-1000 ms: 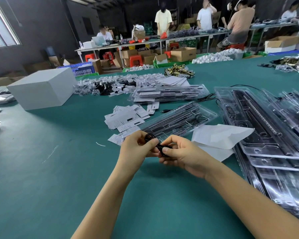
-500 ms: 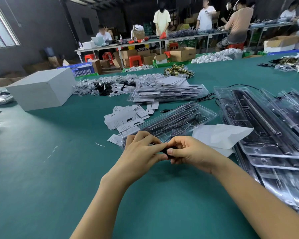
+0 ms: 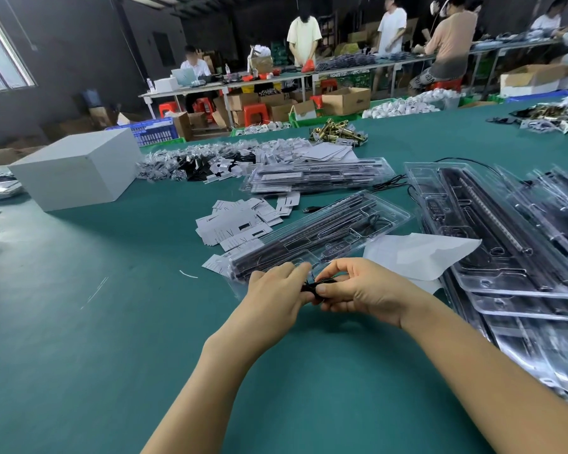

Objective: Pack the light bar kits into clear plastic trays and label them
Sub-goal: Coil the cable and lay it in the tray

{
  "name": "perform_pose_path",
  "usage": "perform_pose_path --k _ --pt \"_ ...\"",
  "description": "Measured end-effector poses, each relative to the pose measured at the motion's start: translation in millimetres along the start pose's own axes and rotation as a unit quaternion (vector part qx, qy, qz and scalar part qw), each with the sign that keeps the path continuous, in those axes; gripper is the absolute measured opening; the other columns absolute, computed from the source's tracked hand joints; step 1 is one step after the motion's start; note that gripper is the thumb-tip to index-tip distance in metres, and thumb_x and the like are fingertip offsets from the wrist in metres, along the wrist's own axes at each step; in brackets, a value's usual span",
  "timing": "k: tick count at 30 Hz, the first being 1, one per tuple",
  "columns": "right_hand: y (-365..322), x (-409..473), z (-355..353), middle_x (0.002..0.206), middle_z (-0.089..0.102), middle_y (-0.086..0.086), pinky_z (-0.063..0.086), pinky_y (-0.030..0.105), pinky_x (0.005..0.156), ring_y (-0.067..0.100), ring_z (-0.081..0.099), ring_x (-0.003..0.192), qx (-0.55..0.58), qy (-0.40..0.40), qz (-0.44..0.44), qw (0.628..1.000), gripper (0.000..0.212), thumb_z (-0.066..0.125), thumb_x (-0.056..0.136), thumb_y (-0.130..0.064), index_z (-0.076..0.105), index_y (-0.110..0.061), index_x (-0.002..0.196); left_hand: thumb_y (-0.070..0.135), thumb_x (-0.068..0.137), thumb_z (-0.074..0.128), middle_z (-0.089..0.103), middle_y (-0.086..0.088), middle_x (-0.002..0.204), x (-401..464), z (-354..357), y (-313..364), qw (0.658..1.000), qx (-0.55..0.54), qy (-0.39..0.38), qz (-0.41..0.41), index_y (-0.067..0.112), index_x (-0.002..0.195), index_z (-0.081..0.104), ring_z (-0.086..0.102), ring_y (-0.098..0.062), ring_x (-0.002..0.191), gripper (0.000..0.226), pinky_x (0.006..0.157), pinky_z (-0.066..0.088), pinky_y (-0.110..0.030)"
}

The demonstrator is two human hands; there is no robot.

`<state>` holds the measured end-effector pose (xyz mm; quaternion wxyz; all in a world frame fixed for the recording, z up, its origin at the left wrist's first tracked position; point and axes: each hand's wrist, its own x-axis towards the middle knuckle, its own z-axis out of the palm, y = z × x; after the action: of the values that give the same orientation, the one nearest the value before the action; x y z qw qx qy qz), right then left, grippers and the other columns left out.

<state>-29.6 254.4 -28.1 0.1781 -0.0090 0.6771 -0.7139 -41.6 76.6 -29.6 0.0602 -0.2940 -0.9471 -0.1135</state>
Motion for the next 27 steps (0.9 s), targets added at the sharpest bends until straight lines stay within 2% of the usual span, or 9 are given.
perform_pose_path --k 2,5,10,14,18,21,24,25,27 --pt "0.9 0.7 0.5 0.081 0.069 0.014 0.054 0.021 0.057 0.017 0.068 0.062 0.020 0.008 0.014 1.000 0.016 0.067 0.083 0.001 0.056 -0.003 0.095 0.031 0.103 0.036 0.046 0.001 0.108 0.2 2.4 1.5 1.000 0.026 -0.009 0.002 0.020 0.125 0.051 0.044 -0.019 0.106 0.029 0.090 0.027 -0.032" --pt "-0.2 0.4 0.3 0.081 0.070 0.012 0.055 0.021 0.059 0.017 0.070 0.066 0.038 0.007 0.025 0.999 0.017 0.069 0.082 0.000 0.058 -0.004 0.094 0.027 0.102 0.039 0.044 0.003 0.101 -0.6 -0.3 1.0 1.000 -0.013 -0.004 0.015 0.021 0.117 0.059 0.045 -0.018 0.099 0.026 0.087 0.028 -0.030" --pt "-3.2 -0.1 -2.3 0.088 0.071 0.015 0.059 0.025 0.067 0.023 0.071 0.073 0.084 -0.013 0.037 0.996 0.022 0.067 0.080 0.005 0.058 -0.002 0.098 0.025 0.102 0.039 0.039 0.003 0.097 -0.3 -1.4 -0.3 1.000 -0.006 0.004 0.009 0.016 0.112 0.060 0.045 -0.021 0.094 0.024 0.078 0.024 -0.027" --pt "-5.1 1.6 -3.1 0.086 0.071 0.013 0.059 0.025 0.064 0.022 0.072 0.073 0.107 0.046 0.035 0.993 0.013 0.066 0.085 0.000 0.060 -0.004 0.095 0.018 0.100 0.046 0.047 -0.001 0.098 -1.5 -9.0 -10.1 0.995 -0.093 0.027 -0.031 0.010 0.112 0.064 0.048 -0.027 0.091 0.023 0.082 0.036 -0.033" --pt "-2.0 4.2 1.8 0.087 0.069 0.000 0.049 0.017 0.061 0.006 0.063 0.068 -0.078 0.131 -0.069 0.986 0.006 0.070 0.086 -0.025 0.070 -0.021 0.092 0.017 0.099 0.049 0.050 0.000 0.099 -2.8 -12.5 -17.4 0.994 -0.102 0.031 -0.019 0.018 0.116 0.066 0.049 -0.022 0.094 0.024 0.089 0.034 -0.034" --pt "-2.5 0.7 8.1 0.078 0.070 -0.014 0.042 0.010 0.062 -0.003 0.055 0.062 -0.281 0.122 -0.198 0.931 0.005 0.071 0.084 -0.033 0.072 -0.028 0.085 0.024 0.100 0.048 0.044 0.012 0.096 -3.0 -10.1 -14.2 0.999 -0.030 0.042 0.008 0.031 0.119 0.064 0.044 -0.016 0.099 0.026 0.094 0.026 -0.035" --pt "2.4 0.0 15.8 0.086 0.067 -0.012 0.040 0.020 0.065 0.003 0.047 0.065 -0.443 0.121 -0.247 0.853 0.019 0.071 0.083 -0.036 0.064 -0.022 0.093 0.028 0.098 0.050 0.055 0.011 0.096 -4.5 -7.8 -10.8 0.996 0.012 0.080 0.042 0.032 0.114 0.067 0.043 -0.021 0.101 0.024 0.093 0.025 -0.038" --pt "3.7 0.2 17.9 0.090 0.067 -0.009 0.041 0.025 0.067 0.005 0.044 0.066 -0.467 0.131 -0.251 0.838 0.023 0.070 0.084 -0.036 0.061 -0.018 0.096 0.026 0.097 0.053 0.059 0.009 0.094 -5.1 -7.3 -10.2 0.993 0.023 0.099 0.057 0.029 0.110 0.070 0.045 -0.024 0.099 0.022 0.091 0.027 -0.040" --pt "4.3 -0.1 21.0 0.095 0.067 -0.001 0.043 0.031 0.069 0.007 0.044 0.065 -0.472 0.137 -0.244 0.836 0.026 0.069 0.086 -0.033 0.056 -0.015 0.100 0.022 0.090 0.058 0.062 0.007 0.087 -4.9 -5.4 -10.1 0.985 0.042 0.148 0.079 0.023 0.100 0.073 0.051 -0.029 0.092 0.018 0.085 0.032 -0.044"
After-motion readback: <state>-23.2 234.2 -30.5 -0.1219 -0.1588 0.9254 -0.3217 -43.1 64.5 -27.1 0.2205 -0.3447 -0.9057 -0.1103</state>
